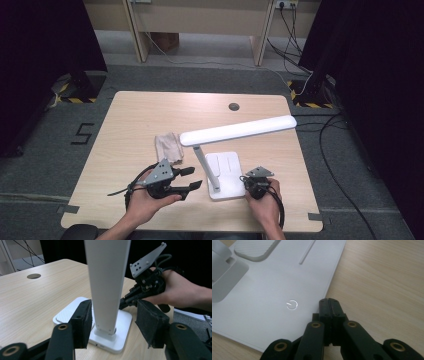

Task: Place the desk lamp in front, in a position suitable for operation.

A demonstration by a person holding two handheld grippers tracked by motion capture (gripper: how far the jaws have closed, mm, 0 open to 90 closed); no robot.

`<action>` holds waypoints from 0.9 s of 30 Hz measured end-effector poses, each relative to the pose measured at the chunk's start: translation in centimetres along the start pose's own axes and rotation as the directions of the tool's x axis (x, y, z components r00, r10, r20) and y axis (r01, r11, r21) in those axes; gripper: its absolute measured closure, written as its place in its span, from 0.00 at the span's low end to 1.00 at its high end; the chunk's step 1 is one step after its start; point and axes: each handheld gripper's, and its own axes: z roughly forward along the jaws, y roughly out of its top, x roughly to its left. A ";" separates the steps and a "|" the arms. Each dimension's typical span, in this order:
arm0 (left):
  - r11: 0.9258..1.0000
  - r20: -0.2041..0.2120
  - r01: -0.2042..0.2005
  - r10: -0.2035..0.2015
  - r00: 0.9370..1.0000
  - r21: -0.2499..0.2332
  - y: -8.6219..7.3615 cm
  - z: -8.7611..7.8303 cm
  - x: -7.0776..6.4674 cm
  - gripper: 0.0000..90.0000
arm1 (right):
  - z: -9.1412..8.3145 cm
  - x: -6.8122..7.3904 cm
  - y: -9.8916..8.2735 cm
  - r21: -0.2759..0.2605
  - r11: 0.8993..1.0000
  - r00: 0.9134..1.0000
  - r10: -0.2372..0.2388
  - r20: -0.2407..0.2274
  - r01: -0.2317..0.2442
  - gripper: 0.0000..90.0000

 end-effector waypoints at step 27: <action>0.999 -0.201 0.008 -0.014 0.980 -0.032 0.5 -1.4 2.9 0.63 | 2.6 4.0 2.9 -0.018 0.997 0.995 -0.080 -0.054 0.079 1.00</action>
